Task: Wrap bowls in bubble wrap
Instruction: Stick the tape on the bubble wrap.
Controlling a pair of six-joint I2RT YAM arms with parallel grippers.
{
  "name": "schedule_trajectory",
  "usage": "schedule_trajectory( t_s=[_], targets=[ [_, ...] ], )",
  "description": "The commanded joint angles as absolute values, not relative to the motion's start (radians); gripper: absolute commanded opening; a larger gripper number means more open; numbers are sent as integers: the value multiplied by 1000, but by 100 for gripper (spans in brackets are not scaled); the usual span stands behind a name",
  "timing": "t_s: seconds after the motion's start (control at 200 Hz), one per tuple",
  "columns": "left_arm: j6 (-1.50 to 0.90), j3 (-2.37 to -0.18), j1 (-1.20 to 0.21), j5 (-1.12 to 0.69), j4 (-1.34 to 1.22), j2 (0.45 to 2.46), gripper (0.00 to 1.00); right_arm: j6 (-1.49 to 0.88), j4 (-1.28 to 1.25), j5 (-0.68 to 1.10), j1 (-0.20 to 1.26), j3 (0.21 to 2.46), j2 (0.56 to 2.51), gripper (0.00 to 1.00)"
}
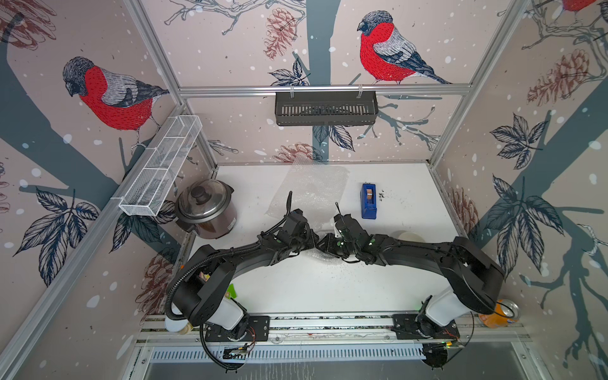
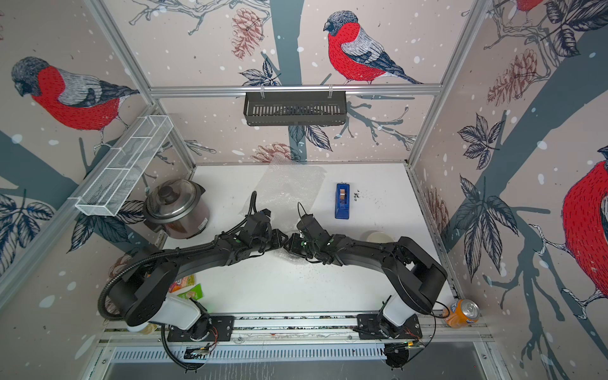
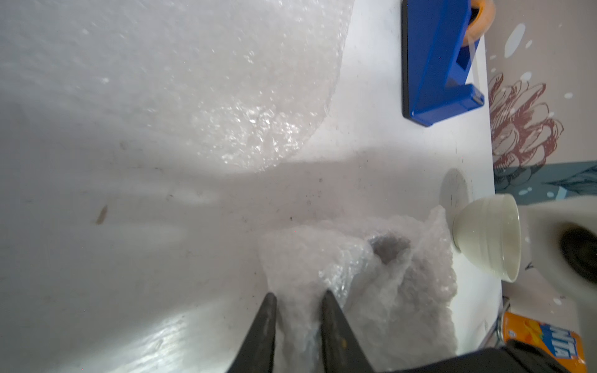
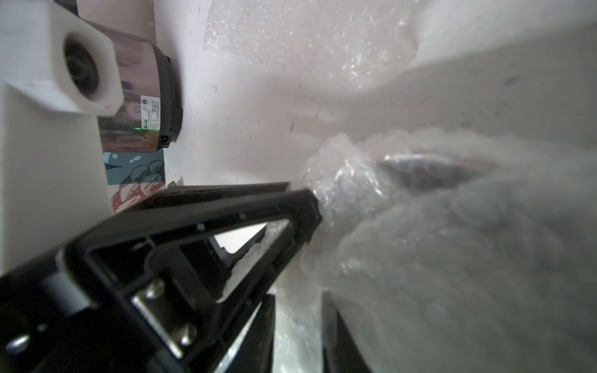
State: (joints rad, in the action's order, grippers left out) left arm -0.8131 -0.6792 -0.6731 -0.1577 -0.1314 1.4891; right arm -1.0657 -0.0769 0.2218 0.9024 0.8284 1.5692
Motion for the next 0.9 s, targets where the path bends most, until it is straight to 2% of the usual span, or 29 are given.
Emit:
schedule_trajectory(
  t_s=[0.0,0.185,0.45,0.605,0.695,0.81,0.895],
  targets=[
    [-809,-667,-694,-158,-131,1481,22,-994,29,113,929,879,1552,40],
    [-822,-665,-708,-140,-136,1464,20,-960,169,-26,1000,959,1547,45],
    [-825,-670,-710,-135,-128,1455,20,-956,182,-72,1019,973,1533,43],
    [-830,-667,-711,-140,-130,1451,20,-940,190,-126,1050,991,1503,29],
    [-834,-665,-712,-140,-133,1453,20,-936,186,-140,1067,991,1514,24],
    [-839,-664,-712,-143,-136,1456,20,-950,184,-150,1076,964,1541,10],
    [-841,-662,-713,-143,-136,1454,20,-967,149,-145,1077,912,1545,6]
  ],
)
